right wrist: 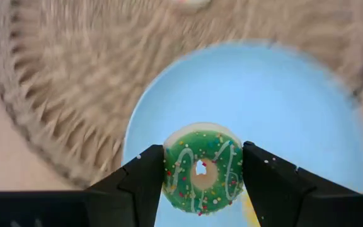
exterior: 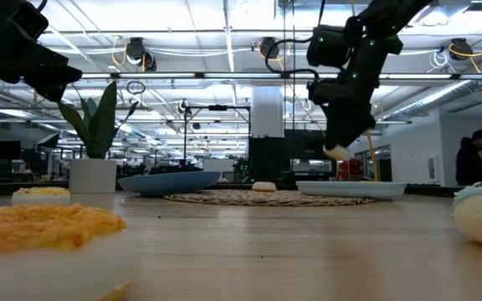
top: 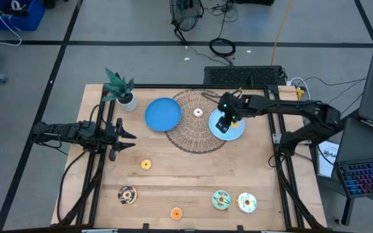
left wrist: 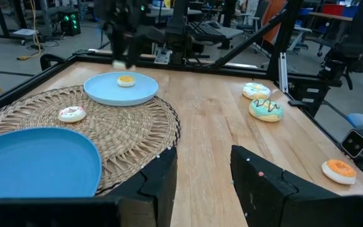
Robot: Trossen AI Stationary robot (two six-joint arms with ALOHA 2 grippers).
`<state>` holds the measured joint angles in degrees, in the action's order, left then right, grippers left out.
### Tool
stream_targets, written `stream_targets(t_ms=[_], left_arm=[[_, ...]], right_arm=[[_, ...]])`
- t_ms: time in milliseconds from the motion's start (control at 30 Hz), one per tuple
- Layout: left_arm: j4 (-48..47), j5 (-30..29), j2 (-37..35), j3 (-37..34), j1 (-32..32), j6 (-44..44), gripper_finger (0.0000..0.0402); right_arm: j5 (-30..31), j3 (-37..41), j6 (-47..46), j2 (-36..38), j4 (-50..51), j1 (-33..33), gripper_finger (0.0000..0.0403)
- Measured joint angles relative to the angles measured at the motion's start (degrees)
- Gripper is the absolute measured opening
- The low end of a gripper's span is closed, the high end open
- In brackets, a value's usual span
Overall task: Pick & Place donuts
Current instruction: Put the small green donut on the light blue plate
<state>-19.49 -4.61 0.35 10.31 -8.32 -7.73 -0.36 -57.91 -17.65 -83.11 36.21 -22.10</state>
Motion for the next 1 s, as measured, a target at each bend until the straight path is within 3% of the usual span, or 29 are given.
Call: stream_targets(t_ms=[567, 1000], left_arm=[[0.01, -0.01, -0.01, 0.0, -0.01, 0.0, 0.015], [0.02, -0.01, 0.0, -0.01, -0.01, 0.0, 0.015]], right_arm=[[-1.1, 7.54, -2.93, -1.47, 0.53, 2.09, 0.0192], [-1.2, 8.04, -2.78, -1.47, -0.84, 2.14, 0.0207]])
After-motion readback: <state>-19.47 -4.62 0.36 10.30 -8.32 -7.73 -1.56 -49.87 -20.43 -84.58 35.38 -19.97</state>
